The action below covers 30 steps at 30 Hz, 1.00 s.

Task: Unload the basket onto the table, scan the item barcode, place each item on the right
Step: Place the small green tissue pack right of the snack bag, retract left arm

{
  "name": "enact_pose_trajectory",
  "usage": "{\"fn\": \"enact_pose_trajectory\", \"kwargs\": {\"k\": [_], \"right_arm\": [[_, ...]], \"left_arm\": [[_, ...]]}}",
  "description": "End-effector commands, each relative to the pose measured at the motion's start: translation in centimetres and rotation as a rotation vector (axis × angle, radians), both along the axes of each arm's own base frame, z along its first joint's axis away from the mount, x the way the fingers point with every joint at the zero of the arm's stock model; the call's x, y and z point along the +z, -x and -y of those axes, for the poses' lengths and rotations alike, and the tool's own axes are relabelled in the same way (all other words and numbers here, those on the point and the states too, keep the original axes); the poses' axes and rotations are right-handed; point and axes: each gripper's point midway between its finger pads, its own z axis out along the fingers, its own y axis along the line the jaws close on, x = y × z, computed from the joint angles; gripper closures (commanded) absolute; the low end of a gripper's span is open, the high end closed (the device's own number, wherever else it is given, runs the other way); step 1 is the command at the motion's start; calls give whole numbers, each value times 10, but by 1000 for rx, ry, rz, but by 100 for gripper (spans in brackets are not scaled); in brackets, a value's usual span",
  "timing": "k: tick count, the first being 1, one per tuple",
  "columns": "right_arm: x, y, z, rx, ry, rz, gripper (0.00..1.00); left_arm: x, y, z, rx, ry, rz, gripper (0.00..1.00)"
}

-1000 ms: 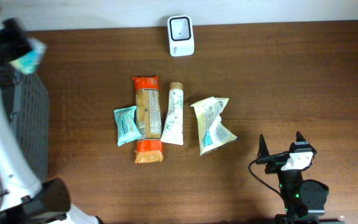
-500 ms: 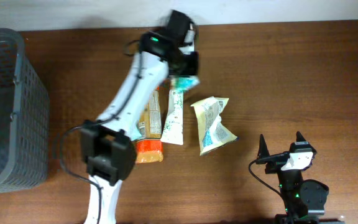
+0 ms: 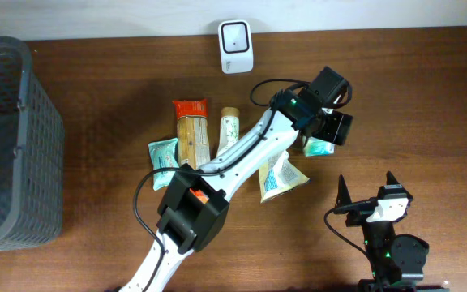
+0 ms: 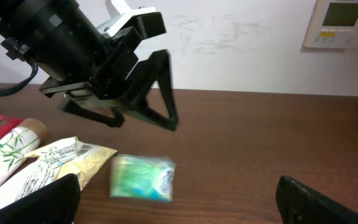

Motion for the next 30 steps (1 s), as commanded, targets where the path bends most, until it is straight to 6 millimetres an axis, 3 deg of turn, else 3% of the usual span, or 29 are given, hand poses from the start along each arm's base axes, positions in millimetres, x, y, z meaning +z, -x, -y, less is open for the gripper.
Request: {"fn": "enact_pose_trajectory", "kwargs": {"k": [1,2,5,9,11,12,16,18,19,20,21,24,30], "right_arm": [[-3,0,1,-6,-11,-4,1],[-3,0,1,-6,-11,-4,1],[-3,0,1,-6,-11,-4,1],[-3,0,1,-6,-11,-4,1],[-3,0,1,-6,-11,-4,1],[-3,0,1,-6,-11,-4,1],[-3,0,1,-6,-11,-4,1],[-3,0,1,-6,-11,-4,1],[-3,0,1,-6,-11,-4,1],[-3,0,1,-6,-11,-4,1],[-3,0,1,-6,-11,-4,1],[-3,0,1,-6,-11,-4,1],[-3,0,1,-6,-11,-4,1]], "left_arm": [[1,-23,-16,67,-35,53,1],[7,-33,-22,56,-36,79,1],[63,-67,-71,116,-56,174,1],[148,-88,-173,223,-118,283,1],[184,-87,-243,327,-150,299,1],[192,-87,-265,366,-160,299,1],[218,-76,-392,549,-307,303,0],[218,-68,-428,525,-388,294,6],[216,-65,-440,513,-417,285,10],[215,-63,-450,498,-445,281,9],[214,-62,-460,502,-460,278,1],[214,-62,-483,549,-464,266,1],[214,-62,-482,545,-448,264,1]]}}
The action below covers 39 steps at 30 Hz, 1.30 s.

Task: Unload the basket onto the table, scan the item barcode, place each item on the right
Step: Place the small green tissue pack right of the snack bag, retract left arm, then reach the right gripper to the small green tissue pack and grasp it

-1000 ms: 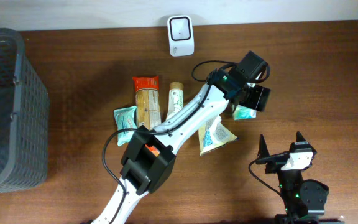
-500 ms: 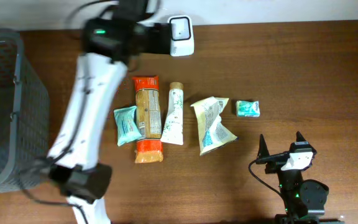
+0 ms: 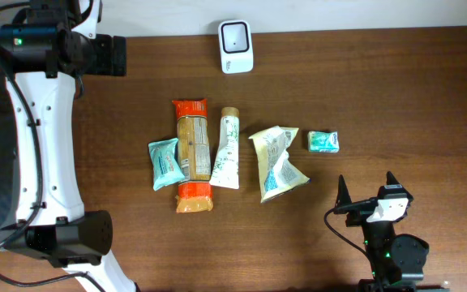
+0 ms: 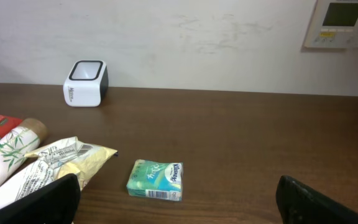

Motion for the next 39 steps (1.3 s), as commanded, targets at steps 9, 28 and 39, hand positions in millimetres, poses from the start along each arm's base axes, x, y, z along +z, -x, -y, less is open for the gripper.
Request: {"fn": "enact_pose_trajectory", "kwargs": {"k": [9,28,39], "right_arm": [[-2,0,1,-6,-11,-3,1],[138,-33,-29,174,-115,-553,2],[-14,-123,-44,196,-116,-1094,22]], "left_arm": [[14,7,2,-22,-2,30,1],[14,7,2,-22,-1,29,1],[14,7,2,-22,-2,29,1]]}}
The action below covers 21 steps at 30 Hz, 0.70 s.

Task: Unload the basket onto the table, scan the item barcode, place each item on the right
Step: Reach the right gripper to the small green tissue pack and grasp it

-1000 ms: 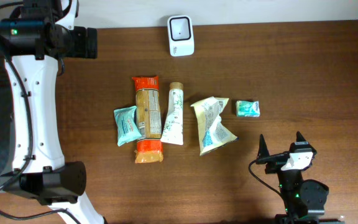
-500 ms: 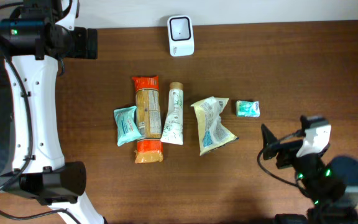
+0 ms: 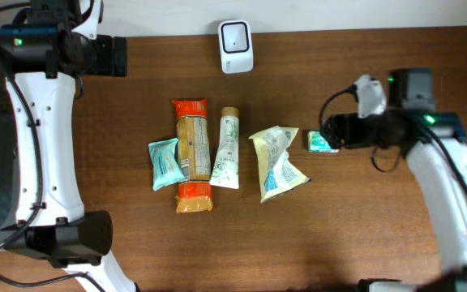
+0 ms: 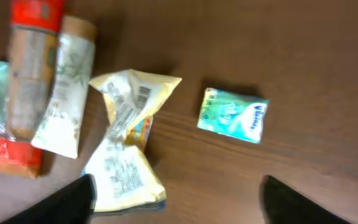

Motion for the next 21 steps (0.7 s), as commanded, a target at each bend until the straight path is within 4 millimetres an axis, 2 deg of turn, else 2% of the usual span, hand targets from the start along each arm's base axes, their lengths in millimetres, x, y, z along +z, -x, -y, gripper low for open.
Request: {"fn": "enact_pose_trajectory", "kwargs": {"k": [1,3,4,6,9,11,12,14,17,20,21], "right_arm": [[-45,-17,7,-96,95,-110,28],[-78,-15,-6,-73,66,-209,54],[-96,-11,-13,-53,71,-263,80],[-119,-2,-22,-25,82,-344,87],[-152,4,-27,-4,103,-426,88],[-163,-6,-21,-19,136,-400,88],[-165,-18,-13,-69,170,-361,87],[-162,-46,-2,-156,210,-257,83],[-155,-71,13,-285,191,-171,78],[-130,-85,-3,-252,59,-160,70],[-114,-88,-12,-228,13,-164,64]], "left_arm": [[14,5,0,-14,-5,33,1],[14,5,0,-14,-5,33,1],[14,5,0,-14,-6,33,1],[14,5,0,-15,-5,33,1],[14,5,0,-14,-5,33,1],[14,5,0,-14,-6,33,1],[14,5,0,-14,-6,33,1],[14,5,0,-14,-6,33,1],[14,5,0,-14,-6,32,1],[14,5,0,-14,-5,32,1],[14,5,0,-14,-6,33,1]]}}
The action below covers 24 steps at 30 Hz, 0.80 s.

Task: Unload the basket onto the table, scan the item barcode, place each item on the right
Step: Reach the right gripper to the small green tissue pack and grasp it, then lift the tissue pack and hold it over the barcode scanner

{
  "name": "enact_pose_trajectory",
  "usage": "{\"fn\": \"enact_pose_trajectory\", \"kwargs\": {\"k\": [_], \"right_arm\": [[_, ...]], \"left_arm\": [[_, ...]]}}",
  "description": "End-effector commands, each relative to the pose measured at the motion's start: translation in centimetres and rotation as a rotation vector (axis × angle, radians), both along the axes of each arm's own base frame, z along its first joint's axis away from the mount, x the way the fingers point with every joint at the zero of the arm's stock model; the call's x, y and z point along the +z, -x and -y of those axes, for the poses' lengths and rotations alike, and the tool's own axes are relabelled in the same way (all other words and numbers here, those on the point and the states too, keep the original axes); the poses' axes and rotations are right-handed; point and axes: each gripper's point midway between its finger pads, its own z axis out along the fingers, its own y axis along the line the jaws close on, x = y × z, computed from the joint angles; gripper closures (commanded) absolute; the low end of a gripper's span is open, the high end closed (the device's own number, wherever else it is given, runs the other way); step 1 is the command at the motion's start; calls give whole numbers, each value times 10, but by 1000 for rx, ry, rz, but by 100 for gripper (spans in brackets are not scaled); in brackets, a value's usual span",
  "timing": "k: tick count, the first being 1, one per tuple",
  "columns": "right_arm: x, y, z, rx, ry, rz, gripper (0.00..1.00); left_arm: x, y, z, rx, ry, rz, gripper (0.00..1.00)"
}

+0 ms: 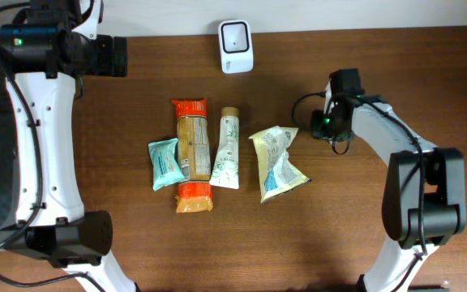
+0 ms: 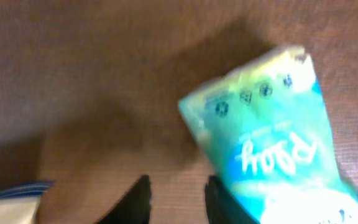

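The teal tissue pack [image 2: 272,143] fills the right of the right wrist view, lying flat on the brown table [image 2: 73,74]. My right gripper [image 2: 176,199] is low over the table just left of the pack. Its jaws stand a little apart with only bare wood between them, and the right fingertip [image 2: 219,199] is at the pack's edge. In the overhead view the right gripper [image 1: 328,126] covers the pack. The white scanner [image 1: 236,36] stands at the back edge. My left gripper [image 1: 113,55] hangs at the far left; its jaws cannot be made out.
A yellow snack bag [image 1: 276,162], a white tube [image 1: 228,148], an orange-ended cracker pack [image 1: 191,154] and a small teal packet [image 1: 163,162] lie in a row mid-table. A grey basket stands at the left edge behind the left arm.
My right gripper was well above the tissue pack with its fingers wide. Now it is down at the table beside the pack, fingers much closer together. The left arm has not moved.
First the left gripper was by the tissue pack and the right arm rested at the front right. Then the left arm stood at the far left, the pack lying alone. Later the right gripper was above the pack, and now it is down beside it.
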Motion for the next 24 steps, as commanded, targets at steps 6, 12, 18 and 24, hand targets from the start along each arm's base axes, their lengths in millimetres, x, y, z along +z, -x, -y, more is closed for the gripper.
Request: {"fn": "enact_pose_trajectory", "kwargs": {"k": [6,12,18,24], "right_arm": [[89,-23,42,131,-14,51,19],[15,-4,72,203,-242,-82,23],[-9,0,65,263,-305,-107,51],[-17,5,59,251,-341,-112,96]], "left_arm": [[14,5,0,-14,-6,34,1],[14,5,0,-14,-6,34,1],[15,5,0,-14,-6,34,1],[14,5,0,-14,-6,34,1]]}}
